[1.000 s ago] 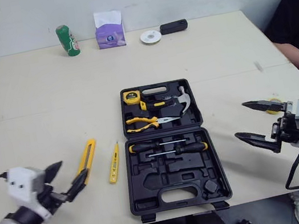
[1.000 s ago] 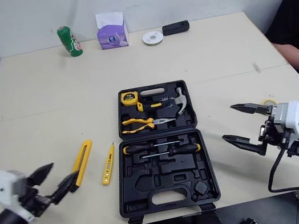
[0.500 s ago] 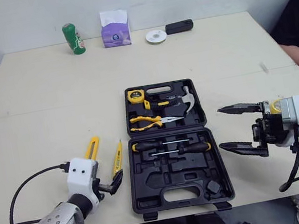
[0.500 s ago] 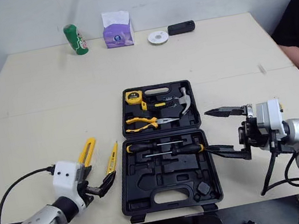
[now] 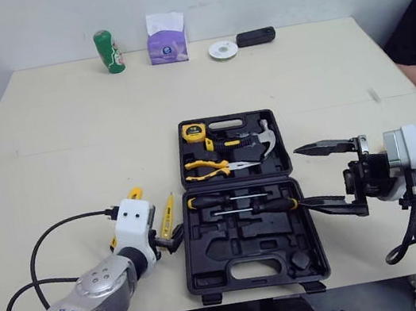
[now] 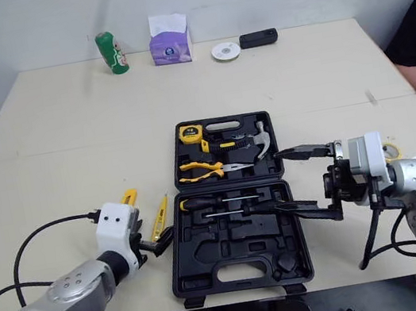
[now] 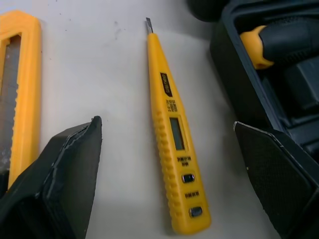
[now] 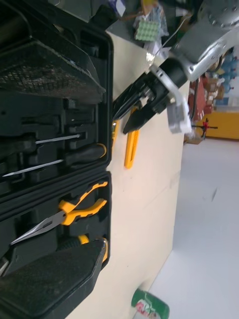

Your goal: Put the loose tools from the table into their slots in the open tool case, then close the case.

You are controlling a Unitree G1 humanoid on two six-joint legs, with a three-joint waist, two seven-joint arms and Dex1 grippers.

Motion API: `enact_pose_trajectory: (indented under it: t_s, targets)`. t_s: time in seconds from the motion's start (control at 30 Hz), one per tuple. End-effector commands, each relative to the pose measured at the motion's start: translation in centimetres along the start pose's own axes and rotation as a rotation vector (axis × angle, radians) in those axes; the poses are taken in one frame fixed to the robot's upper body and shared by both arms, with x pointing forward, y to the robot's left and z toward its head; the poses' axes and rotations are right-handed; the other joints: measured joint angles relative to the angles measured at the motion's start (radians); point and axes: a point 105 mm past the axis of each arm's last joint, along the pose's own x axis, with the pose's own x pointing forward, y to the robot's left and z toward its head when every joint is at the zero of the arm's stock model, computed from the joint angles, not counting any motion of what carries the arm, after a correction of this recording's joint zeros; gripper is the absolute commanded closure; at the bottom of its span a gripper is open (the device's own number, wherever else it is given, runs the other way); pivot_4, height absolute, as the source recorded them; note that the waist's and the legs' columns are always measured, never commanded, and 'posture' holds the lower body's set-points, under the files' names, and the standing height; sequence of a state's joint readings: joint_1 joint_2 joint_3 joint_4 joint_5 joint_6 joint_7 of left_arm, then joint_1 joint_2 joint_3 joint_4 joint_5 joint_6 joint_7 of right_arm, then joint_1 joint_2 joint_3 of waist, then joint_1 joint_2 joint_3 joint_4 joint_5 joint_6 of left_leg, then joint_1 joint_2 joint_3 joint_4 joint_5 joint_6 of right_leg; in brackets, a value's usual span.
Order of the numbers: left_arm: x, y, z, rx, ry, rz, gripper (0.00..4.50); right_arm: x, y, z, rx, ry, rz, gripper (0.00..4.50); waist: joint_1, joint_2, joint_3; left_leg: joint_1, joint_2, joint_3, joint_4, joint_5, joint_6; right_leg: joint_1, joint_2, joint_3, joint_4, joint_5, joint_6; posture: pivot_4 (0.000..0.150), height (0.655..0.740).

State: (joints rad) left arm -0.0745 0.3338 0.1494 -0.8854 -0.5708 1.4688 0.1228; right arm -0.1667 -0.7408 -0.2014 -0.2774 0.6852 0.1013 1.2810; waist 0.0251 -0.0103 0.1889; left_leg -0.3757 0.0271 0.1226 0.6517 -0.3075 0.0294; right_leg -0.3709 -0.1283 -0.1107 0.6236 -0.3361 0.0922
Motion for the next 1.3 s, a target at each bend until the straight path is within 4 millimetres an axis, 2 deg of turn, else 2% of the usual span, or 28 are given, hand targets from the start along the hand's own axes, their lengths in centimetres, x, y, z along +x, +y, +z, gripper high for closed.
enact_pose_trajectory:
  t_s: [0.03, 0.37, 0.5, 0.6, 0.8, 1.17, 1.3]
  targets:
    - [0.1, -0.1, -0.1, 0.019, 0.037, 0.024, 0.00, 0.6, 0.1, 1.4, -0.035, -0.017, 0.015, 0.06, 0.001, -0.001, 0.000, 0.000, 0.000, 0.000, 0.000, 0.000, 0.000, 0.000, 0.000, 0.000, 0.000, 0.000, 0.000, 0.150, 0.7400]
    - [0.9, 0.1, -1.1, 0.003, 0.117, 0.067, 0.00, 0.9, 0.2, 1.7, -0.026, -0.025, 0.002, 0.06, 0.002, -0.001, 0.000, 0.000, 0.000, 0.000, 0.000, 0.000, 0.000, 0.000, 0.000, 0.000, 0.001, 0.000, 0.000, 0.150, 0.7400]
    - [1.2, 0.2, -0.9, 0.014, 0.120, 0.082, 0.00, 0.9, 0.2, 1.6, -0.021, -0.023, 0.001, 0.06, 0.002, -0.001, 0.000, 0.001, 0.000, 0.000, 0.000, 0.000, -0.001, 0.001, 0.000, 0.000, 0.001, 0.000, 0.000, 0.150, 0.7400]
    - [1.2, 0.4, -0.7, 0.021, 0.116, 0.089, 0.00, 0.9, 0.2, 1.5, -0.019, -0.022, -0.001, 0.06, 0.003, -0.001, 0.000, 0.002, 0.000, -0.001, 0.000, 0.001, -0.001, 0.002, 0.000, 0.000, 0.001, 0.000, 0.000, 0.150, 0.7400]
    - [1.1, 0.7, -1.9, 0.054, 0.172, 0.091, 0.00, 0.4, 0.4, 1.0, -0.015, -0.018, -0.004, 0.06, 0.002, -0.001, 0.000, 0.002, 0.000, -0.001, 0.000, 0.001, -0.001, 0.002, 0.000, 0.000, 0.001, 0.000, 0.000, 0.150, 0.7400]
    - [1.1, 1.0, -2.4, 0.059, 0.195, 0.094, 0.00, -0.1, 0.8, 0.3, -0.014, -0.019, -0.011, 0.06, 0.001, -0.001, 0.000, 0.003, 0.000, -0.001, -0.001, 0.000, -0.001, 0.003, 0.000, 0.000, -0.001, 0.000, 0.000, 0.150, 0.7400]
    - [1.1, 1.0, -2.6, 0.054, 0.204, 0.095, 1.24, -0.2, 0.8, 0.1, -0.015, -0.017, -0.011, 0.00, -0.001, -0.001, 0.000, 0.004, 0.000, -0.001, -0.001, 0.000, -0.001, 0.003, 0.000, 0.000, -0.001, 0.000, 0.000, 0.150, 0.7400]
